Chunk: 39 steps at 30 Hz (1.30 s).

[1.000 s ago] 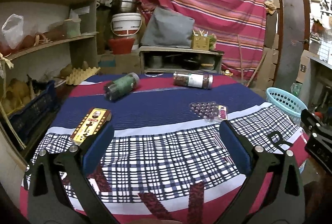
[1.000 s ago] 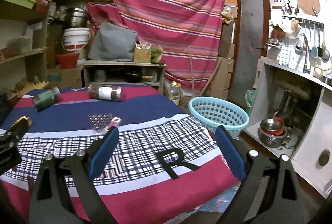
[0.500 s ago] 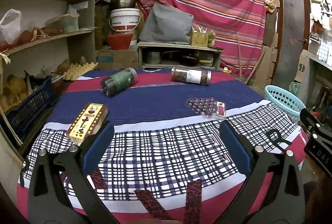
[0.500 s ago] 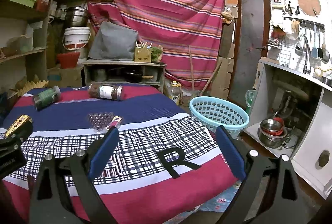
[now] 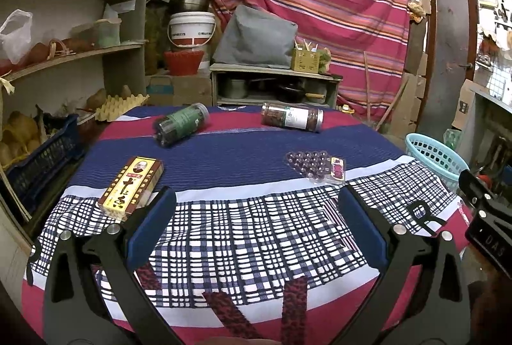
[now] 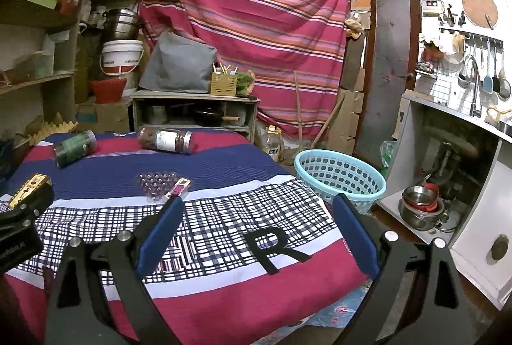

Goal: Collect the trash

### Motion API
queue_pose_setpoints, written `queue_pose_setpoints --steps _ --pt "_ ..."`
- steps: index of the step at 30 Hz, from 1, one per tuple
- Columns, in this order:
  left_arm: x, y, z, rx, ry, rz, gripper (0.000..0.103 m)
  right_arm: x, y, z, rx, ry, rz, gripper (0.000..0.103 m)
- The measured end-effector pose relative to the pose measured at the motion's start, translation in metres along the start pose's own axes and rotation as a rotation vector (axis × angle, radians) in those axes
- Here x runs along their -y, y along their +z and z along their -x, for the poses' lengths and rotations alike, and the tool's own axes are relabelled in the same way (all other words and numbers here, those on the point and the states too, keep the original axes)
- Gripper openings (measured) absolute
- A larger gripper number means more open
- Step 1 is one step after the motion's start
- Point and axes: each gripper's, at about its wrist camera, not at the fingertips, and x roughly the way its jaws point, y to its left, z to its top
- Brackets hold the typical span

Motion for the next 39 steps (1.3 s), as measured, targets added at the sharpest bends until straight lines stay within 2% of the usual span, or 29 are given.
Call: queue_pose_setpoints --steps 39 --pt "0.0038 -0.0026 0.0015 -0.009 -0.012 0.002 0.098 0.0027 -0.0038 -0.0072 -0.003 0.008 -0.01 0.092"
